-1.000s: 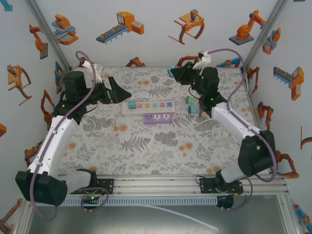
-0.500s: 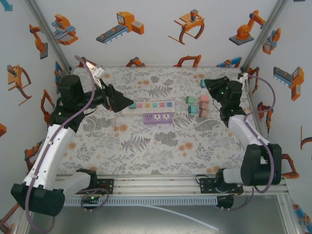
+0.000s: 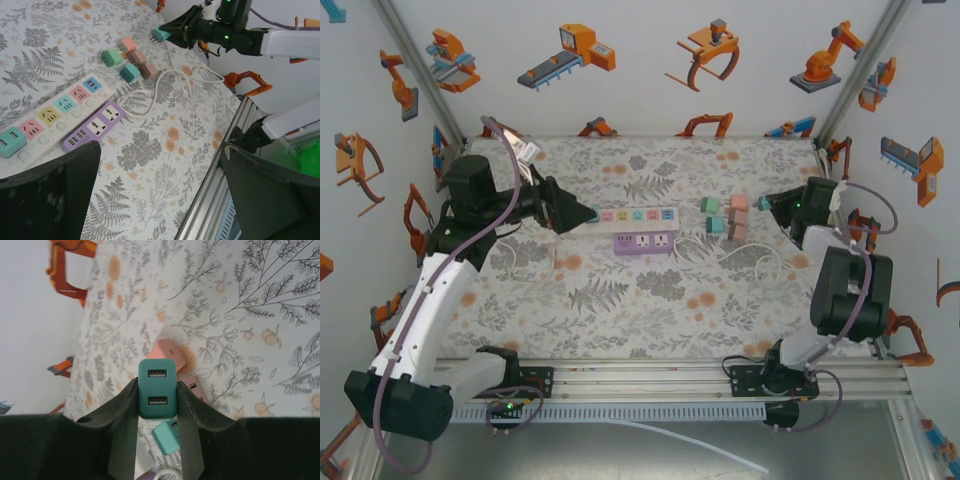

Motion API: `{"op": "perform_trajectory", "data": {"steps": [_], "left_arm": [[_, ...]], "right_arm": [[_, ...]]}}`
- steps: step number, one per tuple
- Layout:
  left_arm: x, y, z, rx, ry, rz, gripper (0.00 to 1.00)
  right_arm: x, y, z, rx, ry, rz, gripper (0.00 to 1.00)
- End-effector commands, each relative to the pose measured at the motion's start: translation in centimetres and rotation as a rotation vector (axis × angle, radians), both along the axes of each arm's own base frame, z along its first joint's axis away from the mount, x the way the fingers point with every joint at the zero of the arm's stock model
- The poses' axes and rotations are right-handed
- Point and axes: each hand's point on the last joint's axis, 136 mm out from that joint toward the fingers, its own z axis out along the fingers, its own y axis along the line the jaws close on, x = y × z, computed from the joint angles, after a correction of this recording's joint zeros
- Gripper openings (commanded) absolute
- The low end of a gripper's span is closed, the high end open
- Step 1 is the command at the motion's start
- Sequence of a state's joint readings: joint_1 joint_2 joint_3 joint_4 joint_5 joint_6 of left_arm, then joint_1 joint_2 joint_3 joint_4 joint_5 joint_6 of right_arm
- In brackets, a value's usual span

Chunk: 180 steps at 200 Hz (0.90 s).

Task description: Pull the plug off the socket

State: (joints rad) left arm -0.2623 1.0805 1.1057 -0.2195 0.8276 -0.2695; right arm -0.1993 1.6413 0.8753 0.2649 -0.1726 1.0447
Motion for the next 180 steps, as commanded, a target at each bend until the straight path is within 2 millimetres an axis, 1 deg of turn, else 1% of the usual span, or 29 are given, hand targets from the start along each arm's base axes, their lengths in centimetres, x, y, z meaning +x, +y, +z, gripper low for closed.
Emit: {"op": "perform_trajectory", "data": {"steps": [1,26,51,70,87,121,165,180], "left_arm": [[-0.3,-0.2,0.3,0.001,-0.037,-0.014,0.97],[-0.4,-0.1,0.1,0.012,-0.034,-0.001,0.97],[-0.3,0.1,0.0,0.018,-0.031,0.011,0.97],[-0.2,0.1,0.0,0.017,-0.024,0.015,0.97],[-0.1,0.1,-0.1,0.017,-0.018,0.025,0.97],[0.1,0.2,-0.1,0.018,-0.010,0.041,0.97],[0.6,0.3,-0.6,0.020,0.012,0.061,0.97],[0.7,0.3,-0.7,0.021,0.018,0.064,0.97]], "right_arm": [[2.4,0.0,0.4,-0.015,-0.030,0.053,0.04],[3.4,-0.4,-1.7,-0.015,-0.019,0.049,0.06],[4.0,-0.6,-3.8,-0.016,0.002,0.052,0.09],[4.5,-0.3,-4.8,-0.006,-0.002,0.068,0.16],[4.5,-0.3,-5.5,-0.002,0.011,0.070,0.24],[3.7,-0.7,-6.0,-0.031,0.043,0.055,0.45],[3.1,-1.0,-5.0,-0.085,0.057,0.066,0.51],[2.8,-1.3,-4.4,-0.106,0.065,0.053,0.56]]}}
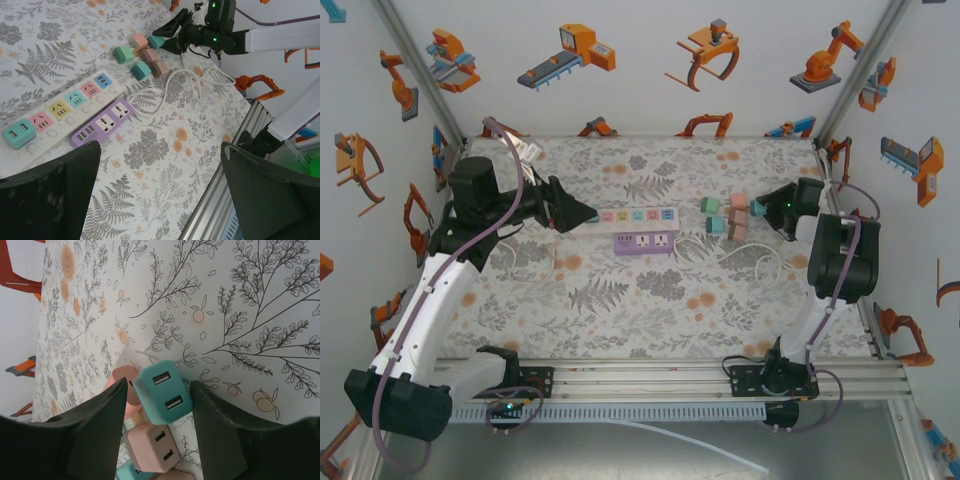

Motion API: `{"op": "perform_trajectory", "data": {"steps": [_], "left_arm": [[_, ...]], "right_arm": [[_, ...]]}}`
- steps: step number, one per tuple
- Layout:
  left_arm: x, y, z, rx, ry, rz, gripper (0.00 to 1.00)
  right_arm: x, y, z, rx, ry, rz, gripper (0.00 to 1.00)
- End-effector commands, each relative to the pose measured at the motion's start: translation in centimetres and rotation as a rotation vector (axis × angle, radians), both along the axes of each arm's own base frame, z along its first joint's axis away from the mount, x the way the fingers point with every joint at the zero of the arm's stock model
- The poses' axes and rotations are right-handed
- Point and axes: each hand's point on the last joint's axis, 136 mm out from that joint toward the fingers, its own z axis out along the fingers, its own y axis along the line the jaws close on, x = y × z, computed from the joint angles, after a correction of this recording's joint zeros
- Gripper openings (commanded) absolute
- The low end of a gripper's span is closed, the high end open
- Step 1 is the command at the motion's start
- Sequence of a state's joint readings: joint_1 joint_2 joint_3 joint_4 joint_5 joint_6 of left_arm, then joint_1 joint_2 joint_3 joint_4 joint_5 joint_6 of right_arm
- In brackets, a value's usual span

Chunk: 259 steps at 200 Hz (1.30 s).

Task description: Pull the plug off the socket

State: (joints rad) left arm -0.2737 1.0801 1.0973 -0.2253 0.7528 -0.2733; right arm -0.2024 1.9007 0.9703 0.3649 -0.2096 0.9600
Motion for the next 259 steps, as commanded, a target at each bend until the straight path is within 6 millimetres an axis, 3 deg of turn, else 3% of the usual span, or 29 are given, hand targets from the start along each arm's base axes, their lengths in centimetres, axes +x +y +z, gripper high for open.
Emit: {"op": "perform_trajectory", "data": {"steps": [1,18,61,95,125,162,194,217,259], "left_arm": [[-0.1,0.0,0.1,-0.001,0.006,0.004,0.97],[0.0,0.1,0.0,0.002,0.008,0.012,0.97],[0.3,0.1,-0.2,0.005,0.017,0.023,0.97],[0.9,0.5,-0.5,0.012,0.033,0.067,0.97],[1.9,1.1,-1.1,0.020,0.058,0.130,0.97],[4.1,3.1,-2.7,0.055,0.122,0.302,0.97],[5.8,7.3,-6.0,0.179,0.210,0.554,0.97],[6.5,10.5,-8.2,0.230,0.284,0.715,0.97],[6.9,15.2,-11.8,0.274,0.414,0.949,0.99]], "right_arm": [[-0.6,-1.1,1.6,-0.074,0.004,-0.021,0.57],[-1.0,-1.6,2.4,-0.102,0.009,-0.036,0.68],[-1.7,-2.0,6.4,-0.189,-0.041,-0.025,0.69],[-2.6,-1.4,11.8,-0.293,-0.154,0.008,0.69],[-3.5,1.2,17.0,-0.421,-0.274,0.113,0.69],[-4.9,7.2,22.1,-0.652,-0.429,0.302,0.69],[-6.6,15.2,24.5,-0.896,-0.590,0.569,0.68],[-7.9,20.5,24.4,-0.986,-0.699,0.786,0.67],[-12.0,30.1,21.4,-1.118,-0.894,1.268,0.66]]}}
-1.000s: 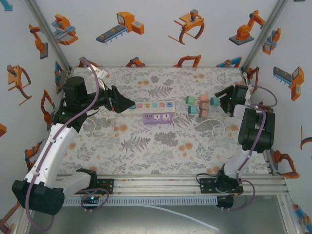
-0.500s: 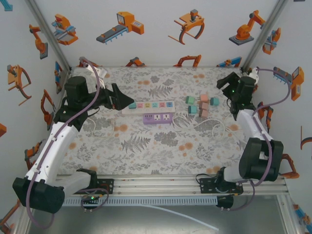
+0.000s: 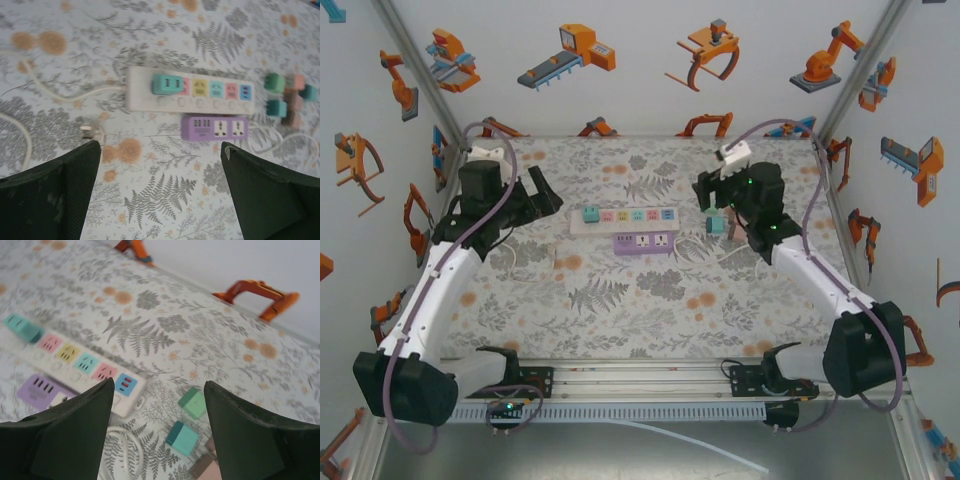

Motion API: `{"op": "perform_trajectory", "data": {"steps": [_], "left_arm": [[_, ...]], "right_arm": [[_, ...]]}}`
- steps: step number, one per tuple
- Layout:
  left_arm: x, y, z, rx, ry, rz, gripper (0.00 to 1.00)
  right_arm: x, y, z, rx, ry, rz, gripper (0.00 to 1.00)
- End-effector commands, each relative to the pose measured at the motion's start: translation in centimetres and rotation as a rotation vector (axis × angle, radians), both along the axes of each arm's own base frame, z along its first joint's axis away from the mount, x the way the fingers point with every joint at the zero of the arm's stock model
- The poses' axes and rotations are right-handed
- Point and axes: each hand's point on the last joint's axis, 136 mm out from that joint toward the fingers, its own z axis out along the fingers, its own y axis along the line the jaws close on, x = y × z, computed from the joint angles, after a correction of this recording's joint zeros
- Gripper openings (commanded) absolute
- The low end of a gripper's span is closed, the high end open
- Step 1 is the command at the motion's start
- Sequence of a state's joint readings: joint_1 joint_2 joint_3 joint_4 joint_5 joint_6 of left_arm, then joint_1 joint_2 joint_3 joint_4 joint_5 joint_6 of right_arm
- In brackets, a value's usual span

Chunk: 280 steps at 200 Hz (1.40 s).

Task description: Pull the plug off the socket

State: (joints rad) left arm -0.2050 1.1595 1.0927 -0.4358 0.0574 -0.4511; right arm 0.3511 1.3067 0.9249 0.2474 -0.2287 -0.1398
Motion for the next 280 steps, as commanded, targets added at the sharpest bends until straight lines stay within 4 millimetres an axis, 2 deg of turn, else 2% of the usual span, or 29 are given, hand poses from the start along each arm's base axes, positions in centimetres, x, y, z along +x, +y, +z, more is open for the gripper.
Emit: {"op": "perform_trajectory", "data": {"steps": [1,32,78,125,184,238,280], "left_arm": [[-0.2,3.4,-2.9,0.038,0.101,0.187,0.99],[0.2,4.6,-5.2,0.038,0.194,0.252,0.99],[1.6,4.7,-8.0,0.019,0.271,0.269,1.00],[3.9,3.7,-10.7,-0.065,0.320,0.265,0.99],[6.6,1.9,-14.2,-0.131,0.445,0.230,0.96],[7.7,1.0,-17.3,-0.171,0.522,0.224,0.84],[8.1,-0.3,-19.3,-0.200,0.579,0.186,0.72]], "right_arm": [[-2.8,5.2,-1.1,-0.211,-0.115,0.311,0.66],[-6.1,10.3,-4.4,-0.385,-0.164,0.607,0.67],[-6.3,14.9,-8.0,-0.535,-0.068,0.791,0.67],[-4.2,19.7,-10.3,-0.615,0.028,0.851,0.68],[-1.7,24.9,-10.2,-0.468,0.007,0.904,0.68],[0.6,27.8,-11.6,-0.399,0.019,0.912,0.64],[1.6,29.3,-13.2,-0.354,0.047,0.924,0.59]]}}
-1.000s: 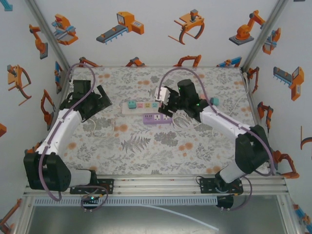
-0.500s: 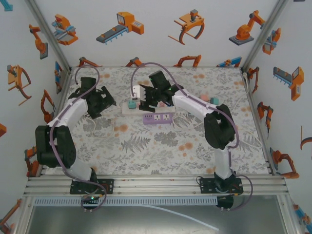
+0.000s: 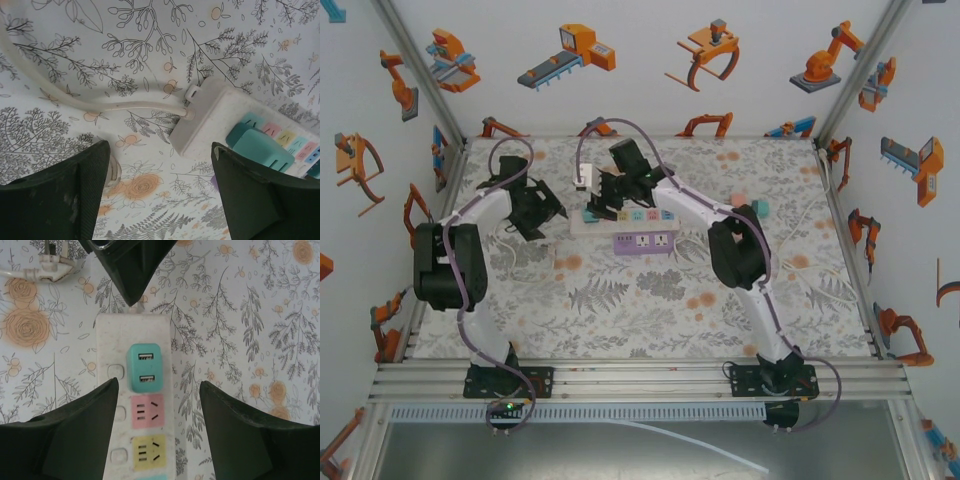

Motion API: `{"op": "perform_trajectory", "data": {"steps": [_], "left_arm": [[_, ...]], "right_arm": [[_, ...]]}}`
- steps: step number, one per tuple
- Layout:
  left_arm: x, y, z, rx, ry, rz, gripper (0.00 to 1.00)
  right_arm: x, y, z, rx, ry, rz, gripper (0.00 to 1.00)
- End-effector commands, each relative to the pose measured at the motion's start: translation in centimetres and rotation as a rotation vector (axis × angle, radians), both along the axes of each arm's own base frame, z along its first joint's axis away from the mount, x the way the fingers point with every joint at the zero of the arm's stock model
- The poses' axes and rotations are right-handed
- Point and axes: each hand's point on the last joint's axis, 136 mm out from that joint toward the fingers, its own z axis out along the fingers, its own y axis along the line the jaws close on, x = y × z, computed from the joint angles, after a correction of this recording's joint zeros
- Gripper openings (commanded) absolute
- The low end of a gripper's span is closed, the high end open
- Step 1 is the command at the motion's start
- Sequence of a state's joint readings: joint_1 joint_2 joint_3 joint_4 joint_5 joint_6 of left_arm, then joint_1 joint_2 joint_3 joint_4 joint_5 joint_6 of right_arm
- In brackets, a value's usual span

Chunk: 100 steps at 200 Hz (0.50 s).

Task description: Pull the plug off the socket

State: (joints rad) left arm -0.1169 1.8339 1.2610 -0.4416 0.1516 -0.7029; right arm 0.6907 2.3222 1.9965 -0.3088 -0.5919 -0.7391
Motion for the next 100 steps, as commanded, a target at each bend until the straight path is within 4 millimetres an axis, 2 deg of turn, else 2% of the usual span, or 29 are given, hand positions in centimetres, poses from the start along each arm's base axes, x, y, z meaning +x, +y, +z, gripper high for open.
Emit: {"op": "perform_trajectory", "data": {"steps": [1,47,74,100], "left_arm": [[0.7,-1.1,0.1,-0.056,0.005,-0.011,0.72],[0.6,-1.9,-1.2,-0.068,0.034,-0.032,0.62],[0.3,-2.4,-2.0,-0.078,0.056,-0.046,0.59],[0.1,-2.9,-2.8,-0.093,0.077,-0.061,0.57]], "right_arm": [[0.0,1.4,0.6,0.054,0.035,0.019,0.59],[0.1,1.9,-1.1,0.055,0.079,0.025,0.50],[-0.3,1.8,-1.9,0.048,0.101,0.031,0.40],[-0.6,1.8,-2.1,0.047,0.115,0.035,0.36]]}}
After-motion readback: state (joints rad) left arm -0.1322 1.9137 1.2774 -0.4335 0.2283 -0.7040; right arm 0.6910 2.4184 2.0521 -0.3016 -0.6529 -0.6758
